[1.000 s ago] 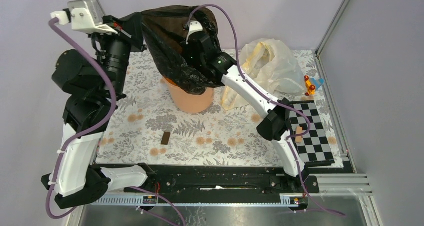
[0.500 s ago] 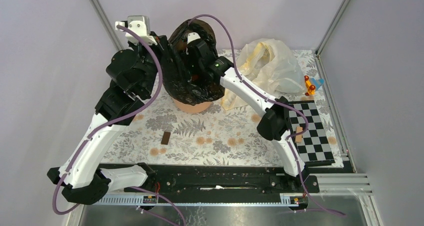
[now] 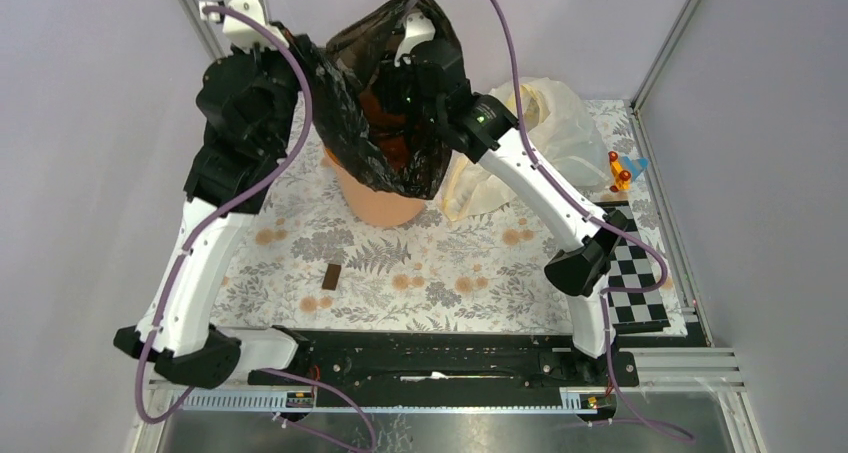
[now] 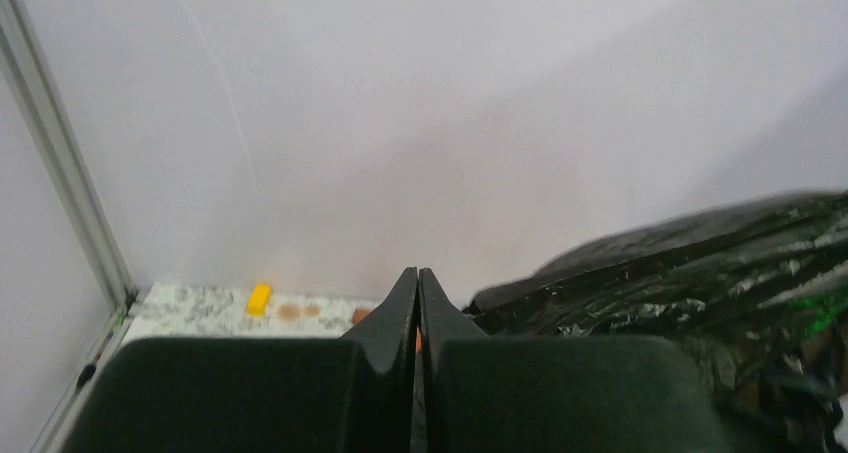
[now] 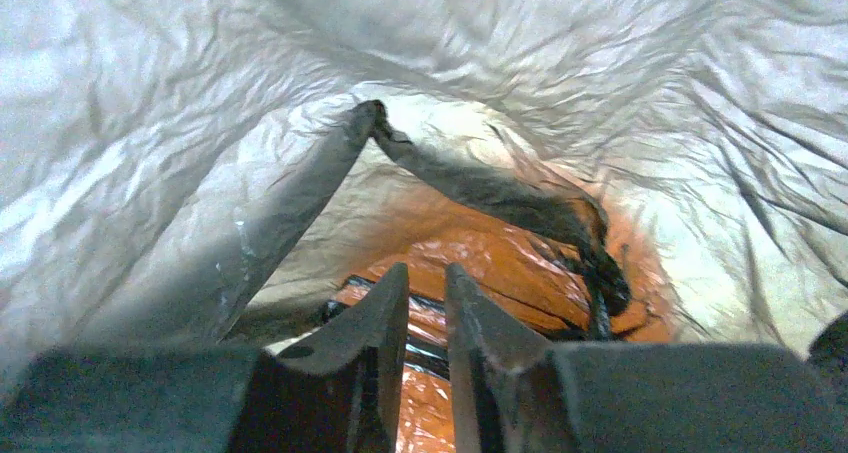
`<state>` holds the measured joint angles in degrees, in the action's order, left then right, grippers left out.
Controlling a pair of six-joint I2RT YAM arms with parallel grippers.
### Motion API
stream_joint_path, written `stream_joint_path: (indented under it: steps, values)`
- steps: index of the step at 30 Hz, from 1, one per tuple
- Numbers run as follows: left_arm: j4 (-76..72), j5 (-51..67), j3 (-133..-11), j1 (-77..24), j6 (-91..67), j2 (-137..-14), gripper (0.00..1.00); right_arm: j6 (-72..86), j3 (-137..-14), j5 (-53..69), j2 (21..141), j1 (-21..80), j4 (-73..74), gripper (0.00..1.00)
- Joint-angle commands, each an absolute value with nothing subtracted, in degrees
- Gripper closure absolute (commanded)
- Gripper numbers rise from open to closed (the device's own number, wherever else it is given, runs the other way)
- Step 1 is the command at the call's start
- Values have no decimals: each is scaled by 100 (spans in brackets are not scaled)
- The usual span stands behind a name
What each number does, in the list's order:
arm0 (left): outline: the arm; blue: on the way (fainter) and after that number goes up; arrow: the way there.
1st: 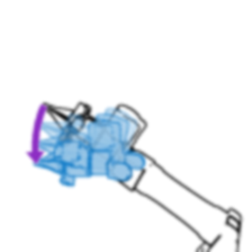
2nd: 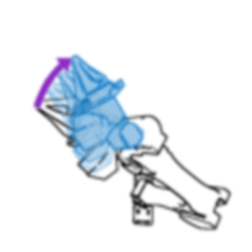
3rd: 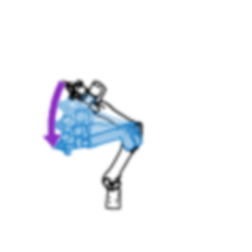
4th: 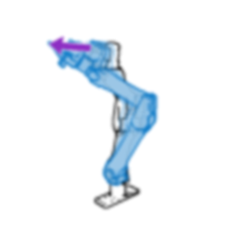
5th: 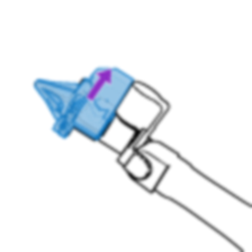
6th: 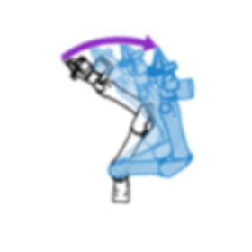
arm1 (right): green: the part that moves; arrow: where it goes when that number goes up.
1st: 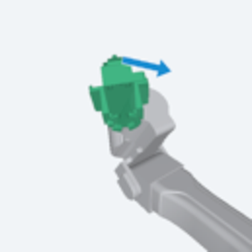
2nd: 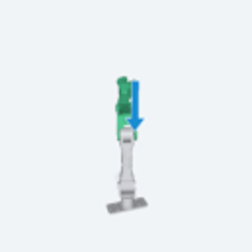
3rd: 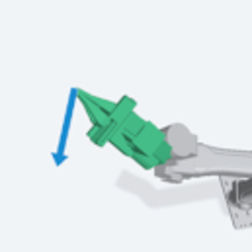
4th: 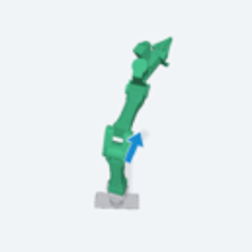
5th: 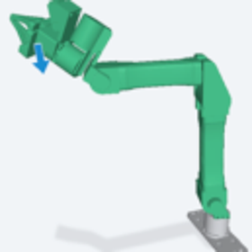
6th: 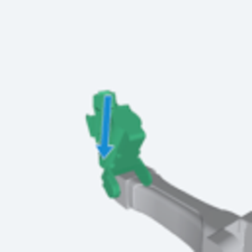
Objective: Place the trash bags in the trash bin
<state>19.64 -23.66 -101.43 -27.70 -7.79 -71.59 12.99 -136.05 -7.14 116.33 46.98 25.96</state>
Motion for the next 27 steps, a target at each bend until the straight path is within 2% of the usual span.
stream_joint_path:
  steps: [1,4,12,22,27]
  values:
    - [1911,-1830,-11198,-2449,-853,-7639,100,1231,-13671,-1381,11541,4693,2070,80]
    - [1895,-1622,-11504,-2213,-871,-7876,100,1233,-13810,-1377,11767,4693,1998,86]
    - [1741,-1239,-11209,-1601,-1129,-7876,100,1551,-13763,-963,12088,4689,1977,92]
    - [1606,-1248,-11146,-1484,-1248,-7126,100,1889,-14010,-375,12296,4692,1973,95]
    - [1611,-1308,-11072,-1485,-1155,-7161,100,2101,-13924,-157,12438,4691,1954,98]
